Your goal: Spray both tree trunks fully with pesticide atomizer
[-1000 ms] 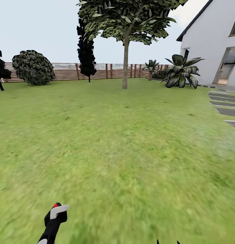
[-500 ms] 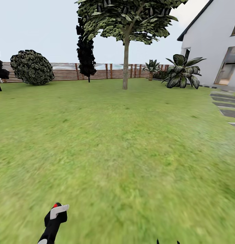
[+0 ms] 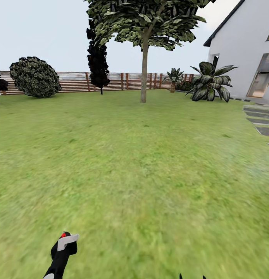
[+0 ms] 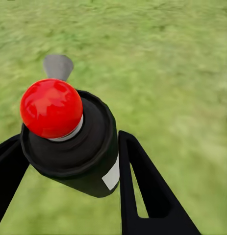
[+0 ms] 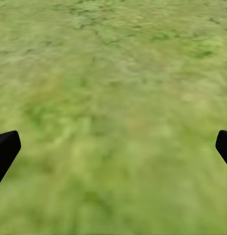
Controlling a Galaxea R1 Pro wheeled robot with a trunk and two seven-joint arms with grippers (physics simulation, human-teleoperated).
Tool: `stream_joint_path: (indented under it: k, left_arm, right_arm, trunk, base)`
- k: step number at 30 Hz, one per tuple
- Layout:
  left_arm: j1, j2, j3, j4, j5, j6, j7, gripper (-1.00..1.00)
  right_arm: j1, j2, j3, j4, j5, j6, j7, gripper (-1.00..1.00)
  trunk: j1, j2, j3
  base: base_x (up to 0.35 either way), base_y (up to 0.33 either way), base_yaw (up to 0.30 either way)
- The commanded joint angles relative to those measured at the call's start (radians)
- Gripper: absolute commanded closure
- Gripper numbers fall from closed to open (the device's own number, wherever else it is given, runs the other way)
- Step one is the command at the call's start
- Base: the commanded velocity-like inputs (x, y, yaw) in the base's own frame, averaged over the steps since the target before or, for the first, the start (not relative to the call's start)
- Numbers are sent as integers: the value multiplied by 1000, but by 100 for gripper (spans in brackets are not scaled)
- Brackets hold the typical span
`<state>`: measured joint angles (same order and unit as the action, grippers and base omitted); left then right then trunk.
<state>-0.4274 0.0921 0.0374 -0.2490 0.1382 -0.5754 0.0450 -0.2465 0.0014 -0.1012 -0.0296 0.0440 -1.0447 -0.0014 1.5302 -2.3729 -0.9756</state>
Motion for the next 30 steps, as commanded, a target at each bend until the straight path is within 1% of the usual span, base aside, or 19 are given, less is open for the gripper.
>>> stream_joint_path:
  k: [1, 30]
  left_arm:
    - [-1, 0, -1, 1, 4, -3, -1, 100]
    - [-1, 0, -1, 1, 4, -3, -1, 100]
  right_arm:
    - [0, 0, -6, 0, 5, -2, 0, -100]
    - [0, 0, -6, 0, 5, -2, 0, -100]
  trunk:
    - [0, 0, -1]
    - [0, 0, -1]
  base:
    - [338, 0, 0]
    - [338, 0, 0]
